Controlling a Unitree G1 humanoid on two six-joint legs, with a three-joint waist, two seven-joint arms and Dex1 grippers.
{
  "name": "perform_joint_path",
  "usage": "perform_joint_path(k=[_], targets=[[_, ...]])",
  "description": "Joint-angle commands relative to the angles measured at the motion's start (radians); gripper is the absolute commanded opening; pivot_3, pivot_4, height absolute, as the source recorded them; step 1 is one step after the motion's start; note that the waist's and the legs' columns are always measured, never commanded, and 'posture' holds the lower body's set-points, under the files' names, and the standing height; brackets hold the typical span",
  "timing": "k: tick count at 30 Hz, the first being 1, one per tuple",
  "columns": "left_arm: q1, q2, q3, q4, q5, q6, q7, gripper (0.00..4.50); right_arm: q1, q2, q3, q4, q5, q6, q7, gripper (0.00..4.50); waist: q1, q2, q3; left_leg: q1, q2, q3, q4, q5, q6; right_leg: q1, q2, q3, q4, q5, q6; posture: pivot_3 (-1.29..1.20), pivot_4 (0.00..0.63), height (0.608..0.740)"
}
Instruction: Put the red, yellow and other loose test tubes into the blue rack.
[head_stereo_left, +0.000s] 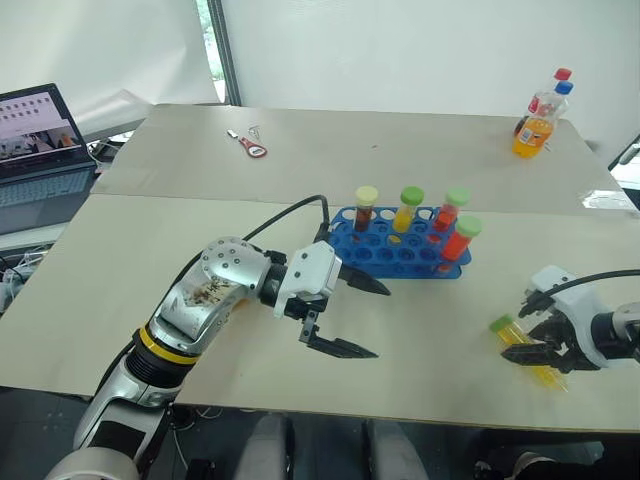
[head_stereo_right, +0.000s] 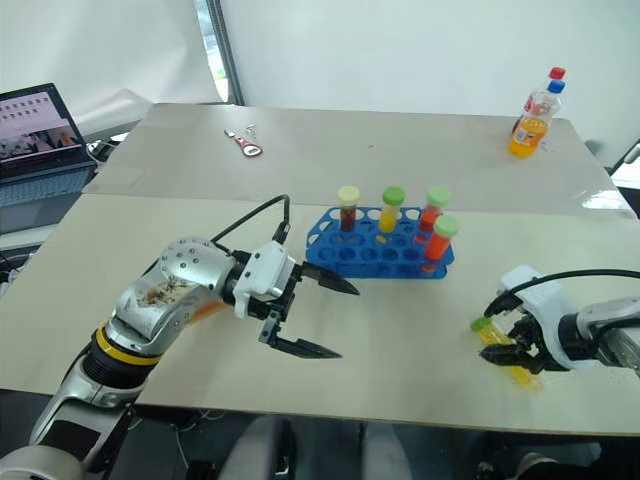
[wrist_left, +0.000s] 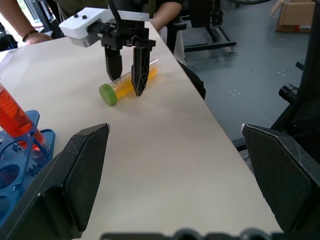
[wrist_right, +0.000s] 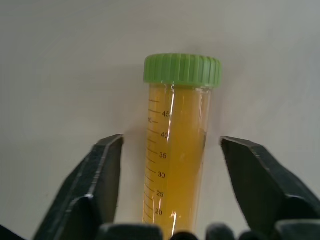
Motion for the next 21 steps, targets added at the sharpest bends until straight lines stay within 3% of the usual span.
perform_joint_path(k=[1,4,8,12,17,21], targets=[[-0.001,-0.004,0.004,-0.035,0.004,-0.015,0.010,4.50,-0.004,-0.023,0.021,-0.001,-0.023,-0.033,0.034,1.91,0.001,0.000,0.000,0.000,0.000,0.000,0.000,0.000,0.000,0.000,0.000,0.000,0.000,0.000,0.000,0.00,0.150,0.659],[-0.005,-0.007,0.004,-0.027,0.008,-0.020,0.016,4.50,-0.001,-0.012,0.044,0.006,-0.044,-0.052,0.037,1.00,0.001,0.000,0.000,0.000,0.000,0.000,0.000,0.000,0.000,0.000,0.000,0.000,0.000,0.000,0.000,0.00,0.150,0.659],[-0.003,-0.001,0.007,-0.018,0.012,-0.027,0.006,4.50,-0.001,0.001,0.047,0.000,-0.056,-0.060,0.040,0.96,0.000,0.000,0.000,0.001,0.000,0.000,0.000,0.000,0.000,0.001,0.000,0.000,0.000,0.000,0.000,0.00,0.150,0.659],[0.013,0.037,0.068,0.013,0.003,-0.014,0.022,4.50,-0.015,0.055,-0.086,-0.063,0.004,-0.091,0.059,0.96,-0.001,-0.001,0.000,0.001,0.000,0.000,0.000,0.000,0.000,0.000,0.000,0.000,0.000,0.000,0.000,0.00,0.150,0.659],[0.063,0.054,0.157,0.038,-0.009,0.000,0.098,4.50,-0.059,0.344,-0.271,-0.185,0.133,-0.133,-0.032,0.96,-0.004,-0.001,0.000,0.001,0.000,-0.002,-0.002,0.000,0.000,0.000,0.001,0.000,0.000,0.000,0.000,0.00,0.150,0.659],[0.089,0.066,0.227,0.041,-0.036,0.011,0.134,4.50,-0.100,0.637,-0.260,-0.259,0.055,-0.394,-0.209,0.96,0.001,-0.003,0.001,0.000,0.000,-0.003,-0.001,0.000,0.000,0.001,0.001,-0.001,0.000,0.000,0.000,0.00,0.150,0.659]])
